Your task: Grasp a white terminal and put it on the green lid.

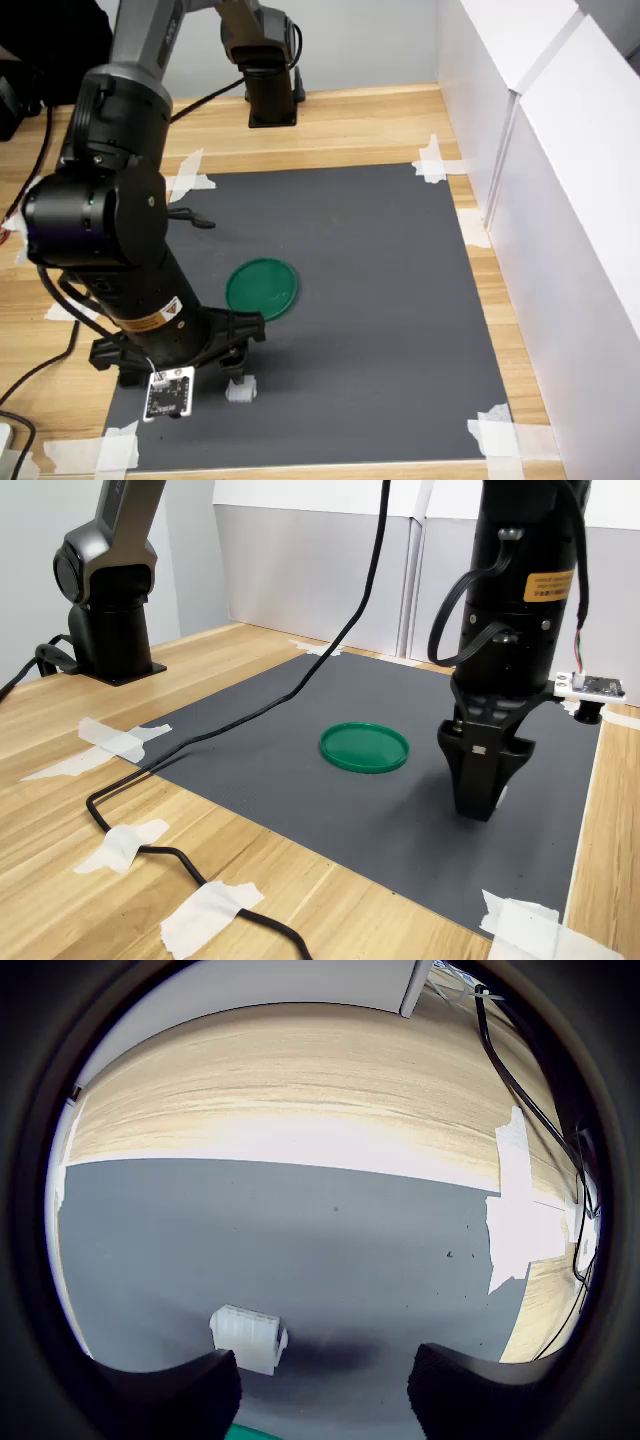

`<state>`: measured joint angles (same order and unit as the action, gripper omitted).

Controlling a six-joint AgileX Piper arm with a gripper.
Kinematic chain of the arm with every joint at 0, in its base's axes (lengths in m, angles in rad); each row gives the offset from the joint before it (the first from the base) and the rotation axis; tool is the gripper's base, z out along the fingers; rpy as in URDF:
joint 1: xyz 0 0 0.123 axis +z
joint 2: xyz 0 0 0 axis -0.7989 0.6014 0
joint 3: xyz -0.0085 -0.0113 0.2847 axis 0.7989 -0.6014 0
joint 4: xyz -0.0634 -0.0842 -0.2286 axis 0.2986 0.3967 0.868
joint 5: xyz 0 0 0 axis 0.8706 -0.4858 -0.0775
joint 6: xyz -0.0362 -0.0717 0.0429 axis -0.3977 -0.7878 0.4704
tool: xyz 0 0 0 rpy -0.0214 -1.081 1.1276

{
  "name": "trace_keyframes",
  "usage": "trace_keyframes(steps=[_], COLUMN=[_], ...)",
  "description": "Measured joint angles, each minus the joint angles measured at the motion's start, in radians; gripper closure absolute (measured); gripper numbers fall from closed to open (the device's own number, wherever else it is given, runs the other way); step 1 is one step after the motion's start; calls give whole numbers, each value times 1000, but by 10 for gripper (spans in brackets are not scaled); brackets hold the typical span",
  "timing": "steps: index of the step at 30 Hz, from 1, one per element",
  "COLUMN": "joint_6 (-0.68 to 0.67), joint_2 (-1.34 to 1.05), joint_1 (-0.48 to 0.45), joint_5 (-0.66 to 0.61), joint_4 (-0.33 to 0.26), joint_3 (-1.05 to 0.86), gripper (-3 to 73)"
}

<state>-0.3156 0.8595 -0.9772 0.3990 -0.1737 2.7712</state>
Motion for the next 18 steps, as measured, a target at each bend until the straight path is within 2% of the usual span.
trace_keyframes(steps=[18], joint_6=[0], joint_2=[33], joint_1=[0], joint_5=[15], joint_4=[2], joint_3=[6], gripper=[-18])
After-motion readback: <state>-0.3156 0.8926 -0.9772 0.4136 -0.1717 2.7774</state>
